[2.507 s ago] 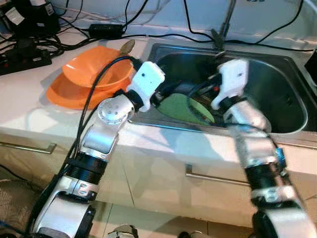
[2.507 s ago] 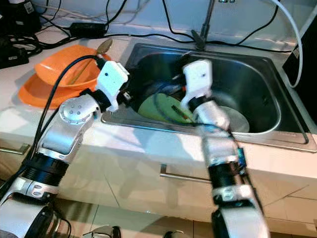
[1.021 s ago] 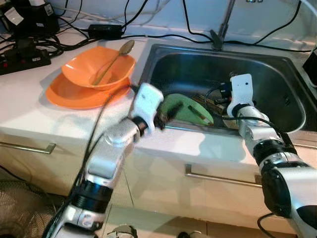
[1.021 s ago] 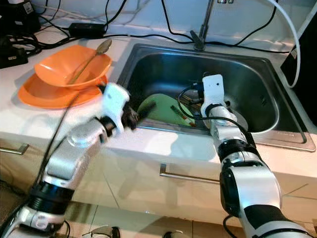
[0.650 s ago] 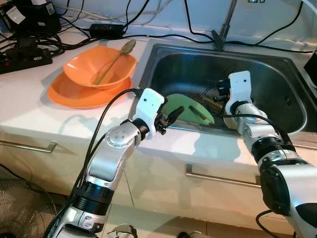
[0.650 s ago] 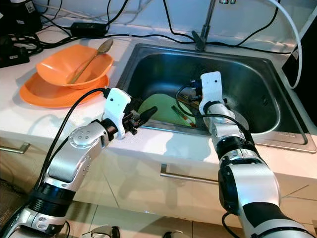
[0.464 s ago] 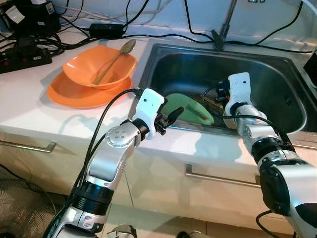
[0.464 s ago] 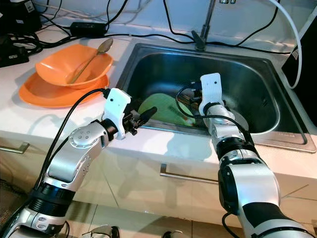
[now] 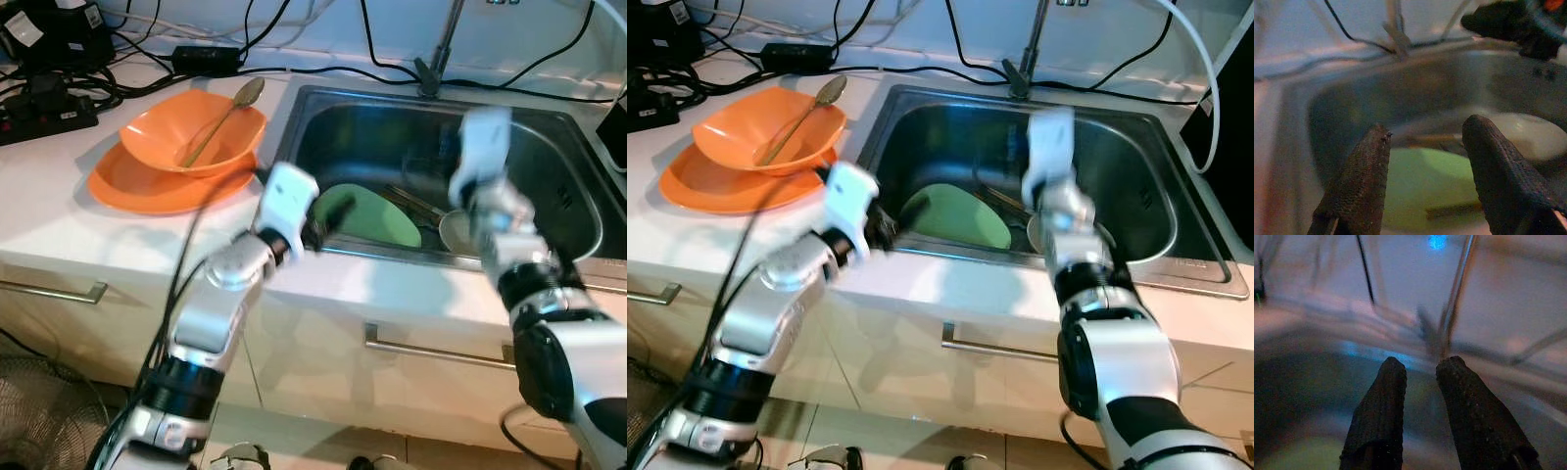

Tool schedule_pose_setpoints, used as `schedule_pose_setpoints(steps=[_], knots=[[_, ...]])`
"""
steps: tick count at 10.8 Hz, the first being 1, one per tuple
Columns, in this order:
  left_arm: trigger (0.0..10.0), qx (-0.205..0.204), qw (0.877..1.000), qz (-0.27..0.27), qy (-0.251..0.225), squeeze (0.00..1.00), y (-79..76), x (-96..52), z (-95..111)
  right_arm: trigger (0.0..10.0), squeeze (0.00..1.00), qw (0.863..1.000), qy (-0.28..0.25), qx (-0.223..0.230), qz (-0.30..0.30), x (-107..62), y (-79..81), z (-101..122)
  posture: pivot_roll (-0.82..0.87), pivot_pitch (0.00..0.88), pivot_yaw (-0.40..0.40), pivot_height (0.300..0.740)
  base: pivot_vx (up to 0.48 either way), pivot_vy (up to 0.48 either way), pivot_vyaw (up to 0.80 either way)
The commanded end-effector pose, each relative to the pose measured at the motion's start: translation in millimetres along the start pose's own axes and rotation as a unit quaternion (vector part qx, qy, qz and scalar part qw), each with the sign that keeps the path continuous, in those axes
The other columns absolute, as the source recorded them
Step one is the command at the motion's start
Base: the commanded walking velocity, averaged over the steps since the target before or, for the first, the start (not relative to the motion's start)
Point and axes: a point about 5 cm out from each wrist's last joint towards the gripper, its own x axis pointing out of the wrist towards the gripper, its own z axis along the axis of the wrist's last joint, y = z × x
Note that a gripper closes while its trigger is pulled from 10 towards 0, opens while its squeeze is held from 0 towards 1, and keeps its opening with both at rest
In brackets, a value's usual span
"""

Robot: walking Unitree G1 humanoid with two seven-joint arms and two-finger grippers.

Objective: Kitchen organization

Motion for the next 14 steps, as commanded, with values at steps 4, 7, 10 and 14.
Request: schedule_pose_setpoints(steps=[4, 7, 10, 14], knots=[[10.0, 0.062, 0.986, 0.146, -0.051, 0.0, 44.7, 10.2, 27, 10.0, 0.0, 0.992, -0.107, 0.063, -0.011, -19.6, 18.7, 17, 0.02, 0.081, -0.033, 0.74, 0.0, 0.0, 0.0], [10.0, 0.058, 0.978, 0.198, -0.018, 0.0, 62.0, 2.2, 13, 10.0, 0.0, 0.993, -0.077, 0.089, -0.004, -37.4, 36.6, -2, 0.03, 0.084, -0.034, 0.74, 0.0, 0.0, 0.0], [10.0, 0.052, 0.974, 0.221, -0.006, 0.0, 66.5, -5.3, 4, 10.0, 0.0, 0.993, -0.076, 0.09, 0.004, -38.5, 41.6, 3, 0.03, 0.084, -0.041, 0.74, 0.0, 0.0, 0.0], [10.0, 0.049, 0.967, 0.248, 0.005, 0.0, 74.9, -18.3, -1, 10.0, 0.0, 0.994, -0.069, 0.089, 0.007, -39.8, 41.8, 5, 0.04, 0.09, -0.052, 0.74, 0.0, 0.0, 0.0]])
